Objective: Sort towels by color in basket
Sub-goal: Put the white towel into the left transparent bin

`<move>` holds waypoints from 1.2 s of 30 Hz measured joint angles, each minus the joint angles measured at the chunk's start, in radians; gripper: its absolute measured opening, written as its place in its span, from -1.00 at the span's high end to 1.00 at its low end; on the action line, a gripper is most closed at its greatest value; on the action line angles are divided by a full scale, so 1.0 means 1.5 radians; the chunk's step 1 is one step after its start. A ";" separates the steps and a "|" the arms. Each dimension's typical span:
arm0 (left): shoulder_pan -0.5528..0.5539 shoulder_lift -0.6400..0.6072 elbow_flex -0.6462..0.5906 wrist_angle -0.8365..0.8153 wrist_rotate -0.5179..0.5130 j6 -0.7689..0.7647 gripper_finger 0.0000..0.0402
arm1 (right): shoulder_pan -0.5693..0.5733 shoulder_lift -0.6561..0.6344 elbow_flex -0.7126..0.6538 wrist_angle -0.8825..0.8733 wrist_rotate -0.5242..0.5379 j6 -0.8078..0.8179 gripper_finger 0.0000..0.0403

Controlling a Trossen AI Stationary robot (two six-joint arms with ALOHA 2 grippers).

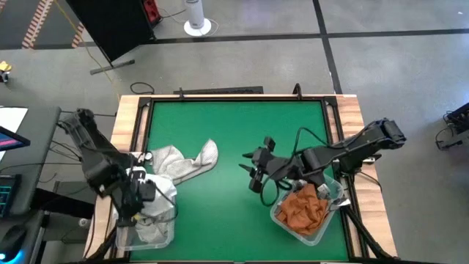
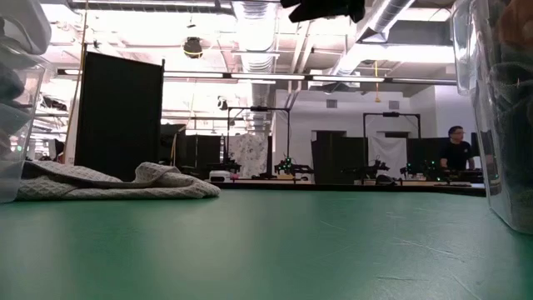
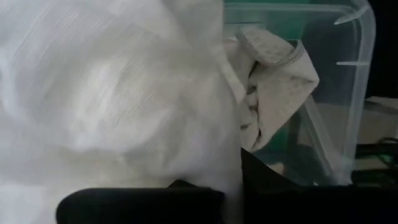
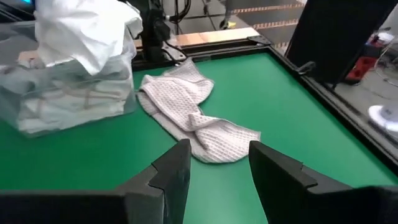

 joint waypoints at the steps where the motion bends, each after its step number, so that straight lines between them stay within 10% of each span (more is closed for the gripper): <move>1: -0.014 0.016 0.000 0.009 -0.008 -0.002 0.98 | 0.004 0.003 0.000 0.004 0.011 -0.002 0.05; 13: -0.094 0.196 -0.001 0.050 -0.082 -0.002 0.99 | 0.022 0.001 0.000 0.017 0.018 0.004 0.05; 36: -0.092 -0.036 -0.386 0.377 -0.105 -0.203 0.81 | 0.008 0.001 0.000 0.037 0.016 -0.031 0.05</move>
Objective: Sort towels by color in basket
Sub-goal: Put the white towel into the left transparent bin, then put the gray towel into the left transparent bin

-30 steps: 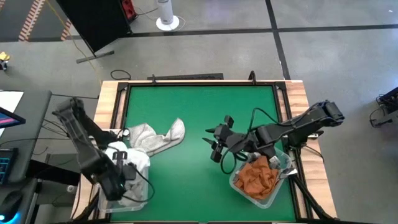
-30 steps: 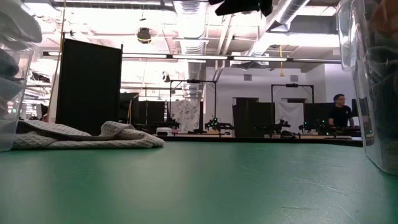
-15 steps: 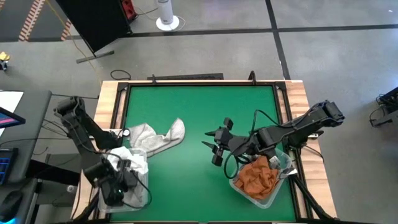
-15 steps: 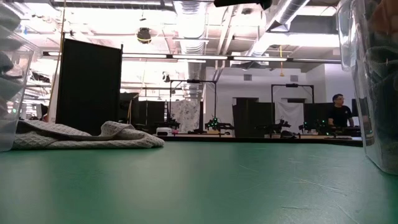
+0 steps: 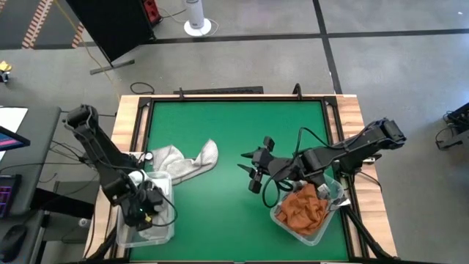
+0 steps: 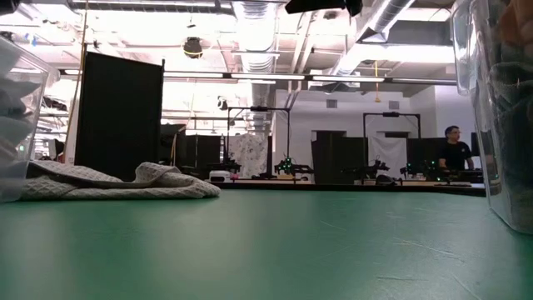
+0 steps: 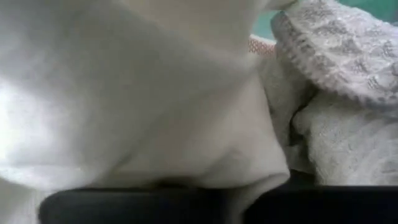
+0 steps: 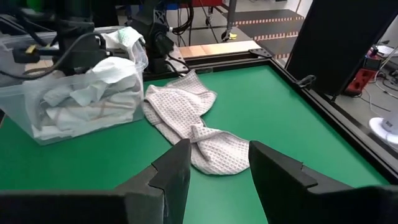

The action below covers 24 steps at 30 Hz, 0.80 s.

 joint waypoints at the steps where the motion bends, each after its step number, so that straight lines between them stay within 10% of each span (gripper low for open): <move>1: 0.000 0.008 0.000 0.004 -0.001 0.006 0.77 | 0.000 0.000 0.000 0.000 0.000 0.003 0.05; 14: 0.001 0.034 0.122 -0.060 0.014 0.095 -0.06 | 0.006 0.000 0.000 -0.003 -0.001 0.010 0.05; 24: 0.002 0.033 0.301 -0.225 0.012 0.122 -0.17 | 0.006 0.000 0.000 -0.006 -0.001 0.010 0.05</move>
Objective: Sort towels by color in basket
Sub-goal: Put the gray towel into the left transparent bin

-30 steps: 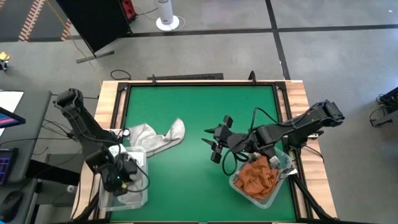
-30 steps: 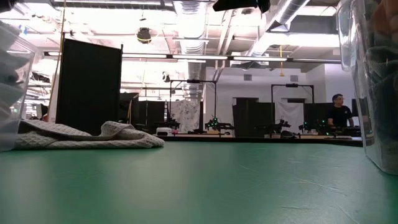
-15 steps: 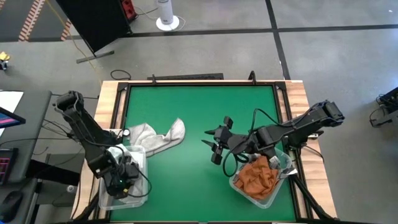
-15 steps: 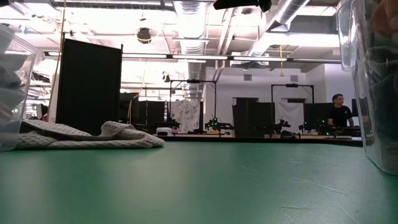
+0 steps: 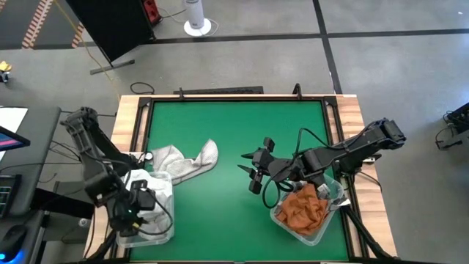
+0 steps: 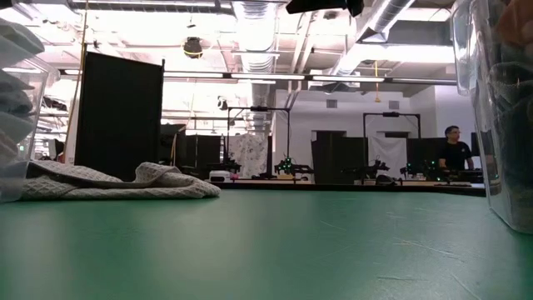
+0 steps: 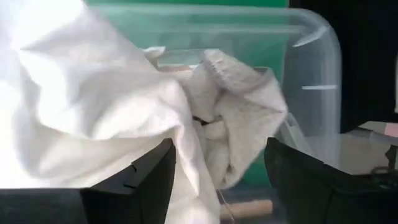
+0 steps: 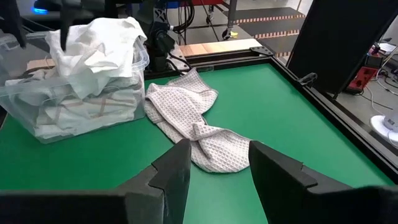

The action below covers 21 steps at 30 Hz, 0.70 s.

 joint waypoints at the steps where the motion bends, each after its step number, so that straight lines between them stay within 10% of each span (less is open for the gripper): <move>1: 0.002 0.000 0.017 -0.014 -0.001 0.008 -0.16 | 0.000 0.000 0.000 0.000 0.000 0.000 0.05; 12: 0.074 0.005 0.075 -0.227 -0.197 0.060 -0.15 | 0.000 0.000 0.000 -0.002 0.000 0.000 0.05; 21: 0.351 0.004 0.042 -0.111 -0.185 0.325 -0.15 | -0.003 0.000 0.000 0.001 0.000 0.003 0.05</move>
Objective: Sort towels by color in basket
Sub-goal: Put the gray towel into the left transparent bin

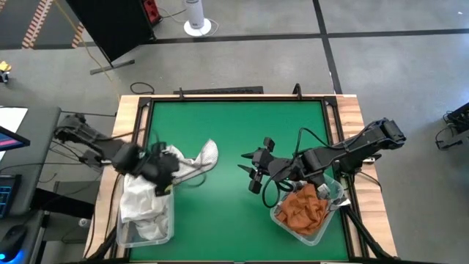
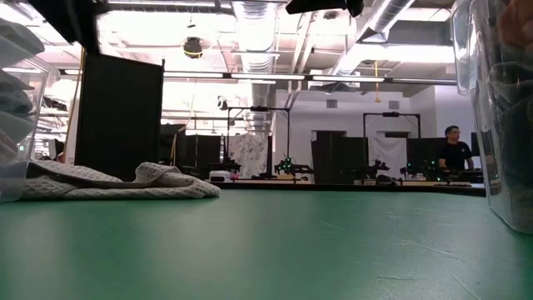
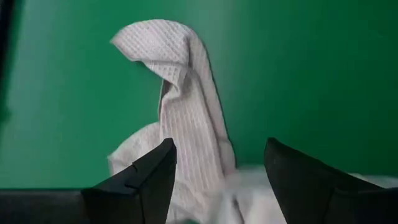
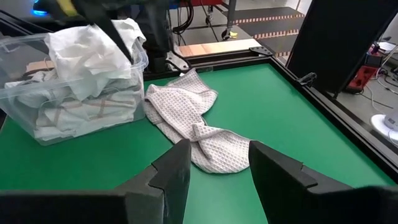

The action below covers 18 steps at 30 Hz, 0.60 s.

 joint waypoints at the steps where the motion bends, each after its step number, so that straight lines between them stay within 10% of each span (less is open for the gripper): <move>1: 0.036 0.000 -0.012 0.024 0.023 0.036 -0.15 | 0.000 0.000 0.000 0.002 0.000 0.000 0.05; 10: 0.294 0.001 -0.139 0.251 0.155 0.207 -0.15 | 0.000 0.000 0.000 0.002 0.001 0.001 0.05; 18: 0.385 0.057 -0.189 0.294 0.215 0.272 -0.15 | -0.009 0.000 0.000 -0.002 0.001 -0.004 0.05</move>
